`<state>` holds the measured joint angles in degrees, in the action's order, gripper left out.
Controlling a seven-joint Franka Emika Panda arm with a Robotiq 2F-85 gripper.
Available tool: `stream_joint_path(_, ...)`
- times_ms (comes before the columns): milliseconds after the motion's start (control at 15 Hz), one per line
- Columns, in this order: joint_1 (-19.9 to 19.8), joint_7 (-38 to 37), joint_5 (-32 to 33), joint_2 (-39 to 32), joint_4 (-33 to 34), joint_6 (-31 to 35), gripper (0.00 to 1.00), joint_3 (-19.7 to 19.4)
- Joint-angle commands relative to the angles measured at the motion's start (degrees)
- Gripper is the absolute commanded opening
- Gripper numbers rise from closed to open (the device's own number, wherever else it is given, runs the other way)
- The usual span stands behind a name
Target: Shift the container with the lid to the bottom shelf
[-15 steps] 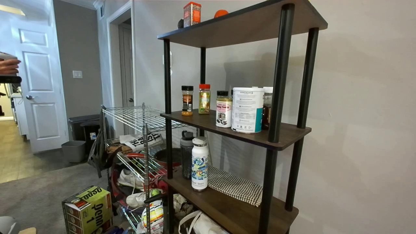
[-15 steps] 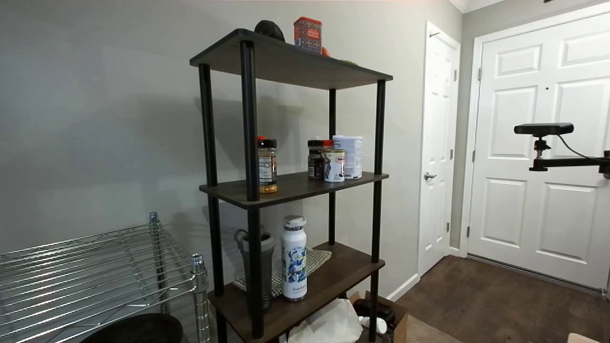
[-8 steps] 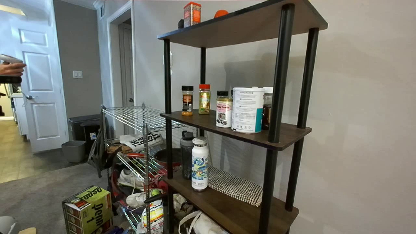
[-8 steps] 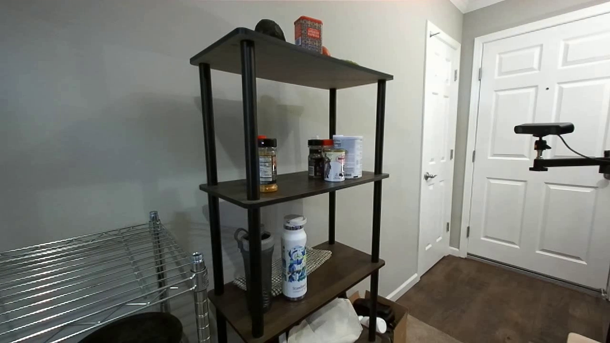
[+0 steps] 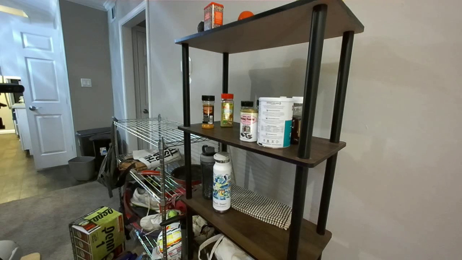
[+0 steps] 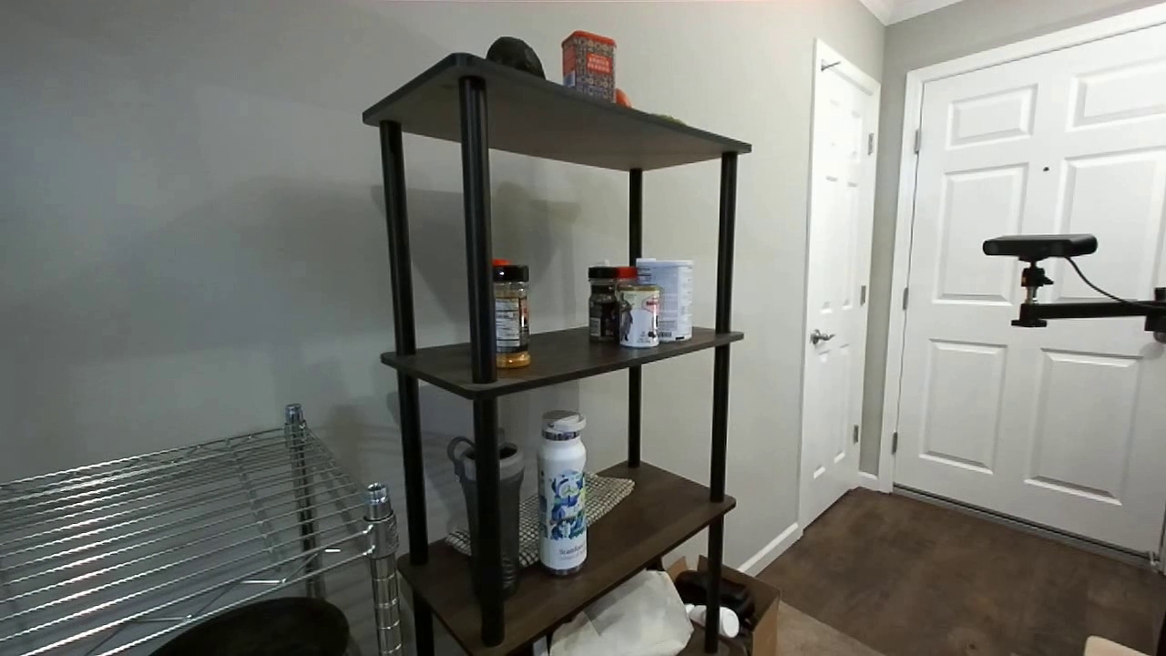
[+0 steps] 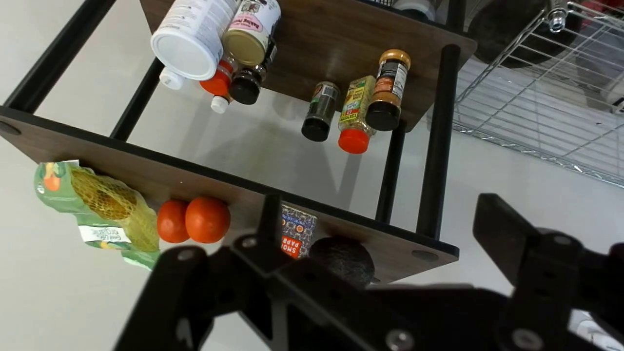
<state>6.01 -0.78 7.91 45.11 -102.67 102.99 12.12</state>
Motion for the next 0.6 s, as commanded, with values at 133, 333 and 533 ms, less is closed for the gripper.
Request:
stream_joint_path(133,-0.1,0.0,0.0,-0.1,0.2,-0.1,1.0,0.1)
stream_joint_path(333,-0.1,0.0,0.0,-0.1,0.2,-0.1,1.0,0.1)
stream_joint_path(533,0.4,0.7,-0.4,-0.4,0.2,0.8,1.0,-0.6)
